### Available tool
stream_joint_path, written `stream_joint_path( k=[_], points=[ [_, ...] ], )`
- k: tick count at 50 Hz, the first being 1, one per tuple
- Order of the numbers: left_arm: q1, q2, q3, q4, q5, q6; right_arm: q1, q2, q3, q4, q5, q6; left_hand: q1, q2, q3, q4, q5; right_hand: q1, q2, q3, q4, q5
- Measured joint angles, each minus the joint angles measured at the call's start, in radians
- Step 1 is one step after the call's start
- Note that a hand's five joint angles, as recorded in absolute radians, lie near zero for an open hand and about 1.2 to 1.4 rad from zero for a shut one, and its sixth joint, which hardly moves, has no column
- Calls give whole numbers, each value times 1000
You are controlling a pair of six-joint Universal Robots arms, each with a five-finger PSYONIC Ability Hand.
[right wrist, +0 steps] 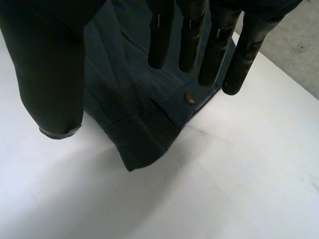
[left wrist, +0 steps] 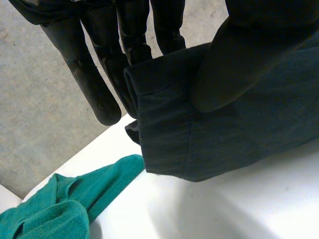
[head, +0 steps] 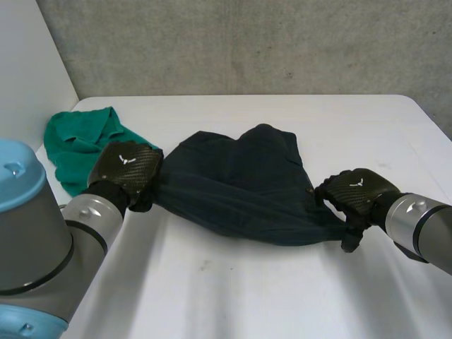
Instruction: Fold the laundry.
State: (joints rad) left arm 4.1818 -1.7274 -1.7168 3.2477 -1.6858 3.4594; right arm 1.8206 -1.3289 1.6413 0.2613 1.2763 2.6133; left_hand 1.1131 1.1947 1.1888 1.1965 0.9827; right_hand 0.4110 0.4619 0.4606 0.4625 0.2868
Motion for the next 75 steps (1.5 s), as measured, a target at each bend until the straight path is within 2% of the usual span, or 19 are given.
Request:
stream_joint_path(
  k=[7, 11, 19, 20, 21, 22, 25, 28, 31, 37, 41, 46, 52, 59, 64, 68, 72, 74, 75],
  points=[
    [1, -14, 69, -62, 9, -47, -6, 4, 62, -72, -12, 160, 0, 0, 1, 0, 0, -3, -3, -8, -12, -16],
    [0, -21, 103, -84, 24, -67, -10, 0, 182, -198, -33, 315, 0, 1, 5, 0, 0, -47, -40, -47, -60, -57],
    [-6, -20, 135, -115, 30, -95, -2, 20, 246, -366, -17, 369, 0, 2, 5, 4, 0, -64, -51, -64, -81, -81],
    [-7, -20, 137, -118, 30, -97, 0, 32, 244, -389, -8, 368, 0, 2, 5, 4, 0, -44, -33, -45, -55, -53],
    [-8, -20, 139, -121, 30, -99, 2, 46, 240, -409, 2, 366, 0, 2, 5, 4, 0, 119, 158, 139, 136, 130],
    [-9, -20, 141, -124, 30, -101, 3, 61, 235, -429, 14, 364, 0, 2, 5, 4, 0, 119, 158, 139, 136, 130],
    [-10, -16, 142, -129, 29, -103, 11, 95, 203, -470, 49, 354, 0, 2, 5, 4, 0, 496, 597, 575, 574, 543],
    [-11, -9, 142, -133, 29, -104, 18, 107, 164, -478, 71, 339, 0, 2, 5, 4, 0, 581, 714, 706, 711, 682],
    [-10, 8, 145, -141, 30, -103, 22, 81, 112, -450, 78, 301, 0, 2, 5, 4, 0, 581, 716, 713, 727, 687],
    [-8, 104, 183, -173, 31, -100, 20, -105, -41, -258, 43, 153, 0, 2, 5, 4, 0, 581, 716, 713, 727, 687],
    [-5, 203, 233, -197, 41, -99, 14, -222, -228, -35, 6, 57, 18, 2, 5, 4, 6, 581, 716, 719, 727, 687],
    [0, 275, 263, -209, 61, -98, 11, -248, -419, 177, -19, -3, 18, 2, 5, 4, 8, 581, 716, 720, 727, 689],
    [4, 242, 262, -213, 79, -97, 18, -145, -552, 336, -26, -50, 18, 2, 5, 5, 8, 581, 716, 728, 727, 700],
    [15, -24, 295, -207, 79, -60, 26, 107, -593, 384, -6, -65, 18, 3, 5, 5, 8, 581, 716, 728, 727, 700],
    [24, -147, 347, -187, 77, -14, 28, 206, -612, 365, 17, -59, 18, 3, 5, 5, 8, 581, 716, 728, 727, 700],
    [47, -284, 473, -47, 76, 65, 70, 309, -691, 196, 86, -18, 18, 3, 5, 5, 8, 581, 716, 728, 727, 700],
    [62, -317, 561, 181, 77, 96, 108, 330, -775, -50, 144, 24, 18, 3, 5, 5, 8, 581, 716, 728, 727, 700],
    [67, -318, 583, 261, 77, 101, 110, 330, -781, -71, 147, 26, 18, 3, 5, 5, 8, 581, 716, 728, 727, 700],
    [72, -312, 611, 378, 76, 105, 126, 328, -834, -263, 175, 44, 18, 3, 5, 5, 8, 581, 716, 728, 727, 700]
  ],
)
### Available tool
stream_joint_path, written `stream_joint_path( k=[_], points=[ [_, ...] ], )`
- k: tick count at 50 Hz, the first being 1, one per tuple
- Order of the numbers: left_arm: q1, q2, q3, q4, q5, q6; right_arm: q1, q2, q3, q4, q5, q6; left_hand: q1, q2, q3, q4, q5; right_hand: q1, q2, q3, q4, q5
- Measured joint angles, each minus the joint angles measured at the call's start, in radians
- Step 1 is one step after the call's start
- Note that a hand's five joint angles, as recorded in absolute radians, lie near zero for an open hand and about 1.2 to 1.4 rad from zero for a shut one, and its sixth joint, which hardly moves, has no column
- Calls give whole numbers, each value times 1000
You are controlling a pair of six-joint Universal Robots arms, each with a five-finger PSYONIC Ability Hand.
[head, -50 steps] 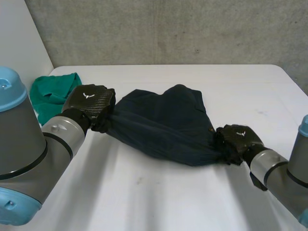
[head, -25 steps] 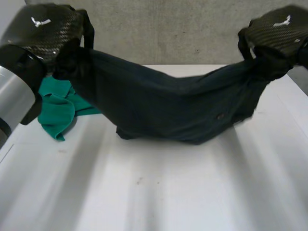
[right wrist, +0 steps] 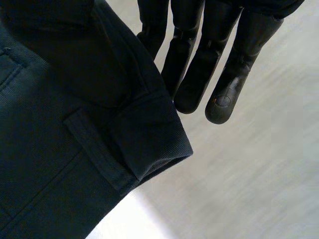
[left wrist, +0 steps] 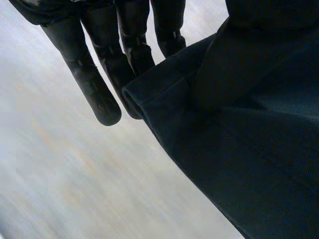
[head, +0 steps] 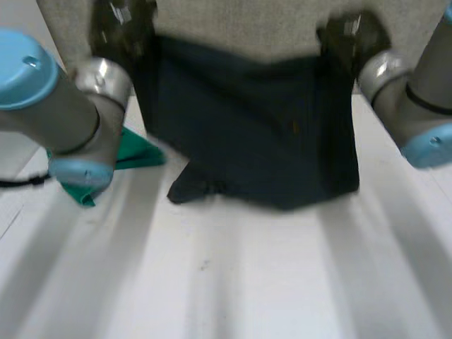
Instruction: Fold the laundry.
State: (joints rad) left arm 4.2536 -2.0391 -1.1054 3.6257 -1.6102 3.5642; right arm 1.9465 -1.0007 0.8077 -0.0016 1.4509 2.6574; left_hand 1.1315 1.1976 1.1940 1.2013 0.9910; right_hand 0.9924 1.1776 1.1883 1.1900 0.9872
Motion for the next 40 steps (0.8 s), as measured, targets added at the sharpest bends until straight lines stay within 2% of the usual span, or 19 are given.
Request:
stream_joint_path(
  k=[2, 6, 10, 13, 23, 25, 30, 35, 40],
  points=[
    [4, 15, 22, 123, -3, 1, 7, -5, -31, -135, 16, 7, 0, 0, 0, 0, 0, 0, 0, 0, 0, 0],
    [6, 53, 48, 284, -11, -6, 15, -21, -74, -328, 43, 10, 0, 0, 0, 0, 0, 0, 0, 0, 0, 0],
    [5, 78, 49, 325, -18, -22, 19, -24, -98, -381, 59, 8, 0, 0, 0, 0, 0, 0, 0, 0, 0, 0],
    [5, 87, 37, 310, -19, -31, 21, -19, -102, -358, 62, 7, 0, 0, 0, 0, 0, 0, 0, 0, 0, 0],
    [5, 86, -159, 117, -12, -43, 39, 32, 10, -132, 36, 1, 0, 0, 0, 0, 0, 0, 0, 0, 0, 0],
    [3, 58, -256, 13, -13, -40, 43, 67, 104, -66, 15, -19, 0, 0, 0, 0, 0, 0, 0, 0, 0, 0],
    [-5, 14, -376, -153, -21, -33, 42, 99, 251, 24, -3, -76, 0, 0, 0, 0, 0, 0, 0, 0, 0, 0],
    [-12, 24, -466, -285, -32, -29, 37, 75, 368, 97, -3, -121, 0, 0, 0, 0, 0, 0, 0, 0, 0, 0],
    [-21, 93, -552, -404, -36, -17, 33, -16, 482, 216, -2, -168, 0, 0, 0, 0, 0, 0, 0, 0, 0, 0]
  ],
)
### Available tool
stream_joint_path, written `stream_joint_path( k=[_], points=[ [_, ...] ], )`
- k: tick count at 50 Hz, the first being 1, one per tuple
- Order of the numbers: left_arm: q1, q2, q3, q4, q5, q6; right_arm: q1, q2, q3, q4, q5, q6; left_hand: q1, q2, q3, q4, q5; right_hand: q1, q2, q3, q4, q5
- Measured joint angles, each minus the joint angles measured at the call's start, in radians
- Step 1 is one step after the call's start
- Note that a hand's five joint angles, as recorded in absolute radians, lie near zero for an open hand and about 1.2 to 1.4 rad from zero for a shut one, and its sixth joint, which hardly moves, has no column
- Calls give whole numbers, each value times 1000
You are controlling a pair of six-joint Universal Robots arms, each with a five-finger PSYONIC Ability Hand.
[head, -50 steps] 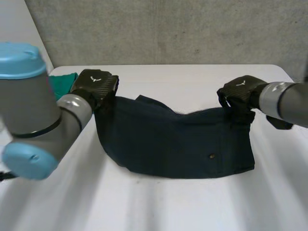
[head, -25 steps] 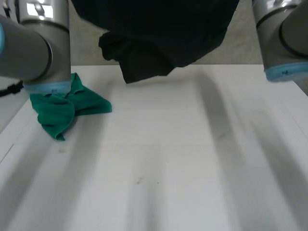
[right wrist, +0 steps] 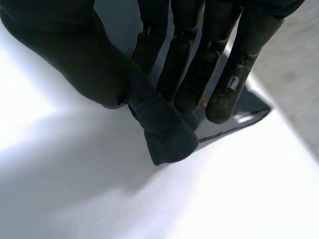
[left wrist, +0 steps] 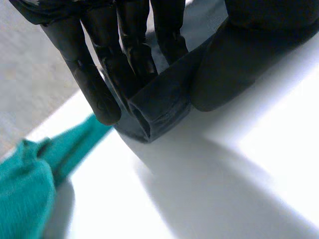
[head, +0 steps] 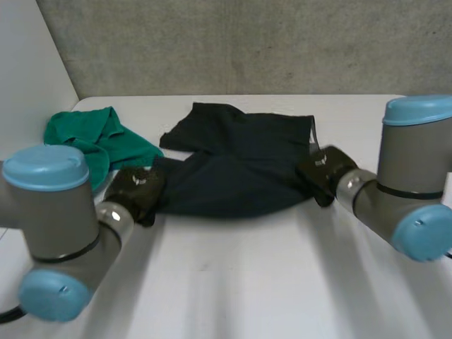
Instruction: Fold the laundry.
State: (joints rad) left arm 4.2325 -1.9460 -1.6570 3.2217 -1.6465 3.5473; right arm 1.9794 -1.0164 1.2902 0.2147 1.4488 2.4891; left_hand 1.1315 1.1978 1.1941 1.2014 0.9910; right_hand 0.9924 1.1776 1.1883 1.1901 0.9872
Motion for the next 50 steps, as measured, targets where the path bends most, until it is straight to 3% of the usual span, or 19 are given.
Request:
stream_joint_path(
  k=[9, 11, 18, 21, 27, 35, 42, 50],
  points=[
    [-45, 197, -158, -314, 7, 85, -10, -261, 301, 302, -5, -206, 0, 0, 0, 0, 0, 0, 0, 0, 0, 0],
    [-89, 278, -208, -440, 19, 117, -19, -369, 412, 368, -6, -300, 0, 0, 0, 0, 0, 0, 0, 0, 0, 0],
    [-173, 377, -228, -547, 44, 146, -67, -527, 529, 419, -49, -414, 0, 0, 0, 0, 0, 0, 0, 0, 0, 0],
    [-182, 350, -180, -485, 50, 149, -97, -536, 514, 397, -89, -406, 0, 0, 0, 0, 10, 0, 0, 0, 0, 0],
    [-156, 152, -17, -255, 44, 153, -118, -418, 406, 237, -99, -296, 0, 0, 0, 0, 10, 0, 0, 0, 0, 0],
    [-114, -146, 251, 64, 15, 200, -89, -230, 236, -33, 9, -187, 0, 1, 0, 0, 10, 0, 0, 0, 0, 6],
    [-74, -366, 467, 360, 1, 325, -30, -15, 59, -252, 140, -184, 0, 1, 0, 0, 10, 0, 0, 0, 0, 9],
    [-63, -557, 653, 475, 32, 367, -12, 183, -104, -400, 185, -222, 0, 1, 0, 0, 10, 0, 0, 0, 0, 9]
  ],
)
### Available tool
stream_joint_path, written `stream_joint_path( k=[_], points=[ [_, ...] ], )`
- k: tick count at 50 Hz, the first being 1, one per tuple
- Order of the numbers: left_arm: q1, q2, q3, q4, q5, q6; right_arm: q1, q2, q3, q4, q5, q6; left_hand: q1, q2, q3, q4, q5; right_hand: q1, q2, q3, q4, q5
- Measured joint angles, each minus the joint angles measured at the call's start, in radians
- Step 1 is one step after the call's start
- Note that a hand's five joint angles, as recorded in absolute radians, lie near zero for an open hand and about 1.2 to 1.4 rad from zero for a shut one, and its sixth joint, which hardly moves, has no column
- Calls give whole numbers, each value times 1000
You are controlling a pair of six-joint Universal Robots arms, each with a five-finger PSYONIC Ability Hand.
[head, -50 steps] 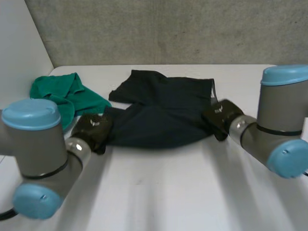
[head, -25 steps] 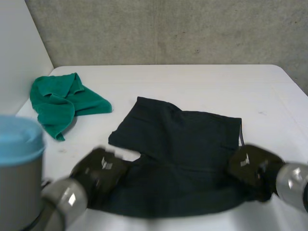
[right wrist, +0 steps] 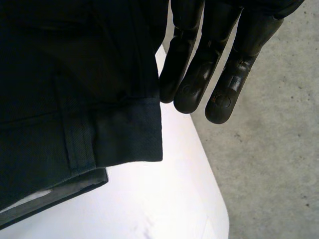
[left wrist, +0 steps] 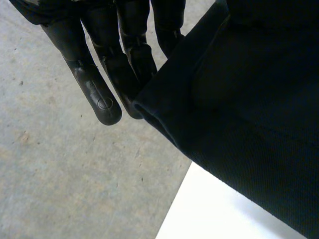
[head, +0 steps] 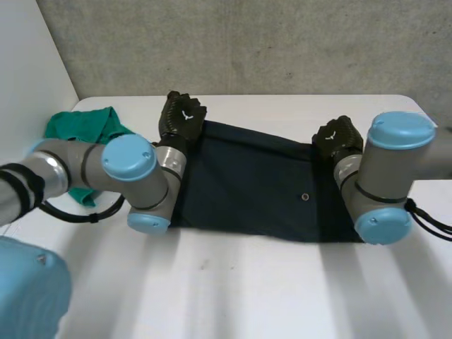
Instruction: Fold the laundry.
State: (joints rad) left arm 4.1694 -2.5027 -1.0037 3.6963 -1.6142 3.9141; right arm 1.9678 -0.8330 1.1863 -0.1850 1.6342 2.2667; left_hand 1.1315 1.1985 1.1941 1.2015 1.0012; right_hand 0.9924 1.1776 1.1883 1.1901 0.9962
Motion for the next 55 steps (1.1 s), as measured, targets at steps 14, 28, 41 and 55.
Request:
stream_joint_path(
  k=[14, 28, 41, 55],
  points=[
    [-4, -47, -86, 332, 105, -11, 8, 16, -48, -76, 120, 53, -936, -993, -983, -998, -957, -790, -950, -966, -953, -929],
    [-6, 341, -442, 239, -32, -176, -39, -391, 233, 192, -60, 274, -936, -996, -984, -1000, -957, -790, -956, -978, -956, -935],
    [12, 556, -538, -345, 108, -571, -200, -433, 490, 277, -300, 466, -936, -996, -984, -1000, -957, -786, -949, -943, -951, -916],
    [36, 552, -581, -409, 131, -606, -237, -316, 595, 18, -319, 454, -936, -996, -983, -1000, -957, -493, -592, -602, -613, -614]
  ],
)
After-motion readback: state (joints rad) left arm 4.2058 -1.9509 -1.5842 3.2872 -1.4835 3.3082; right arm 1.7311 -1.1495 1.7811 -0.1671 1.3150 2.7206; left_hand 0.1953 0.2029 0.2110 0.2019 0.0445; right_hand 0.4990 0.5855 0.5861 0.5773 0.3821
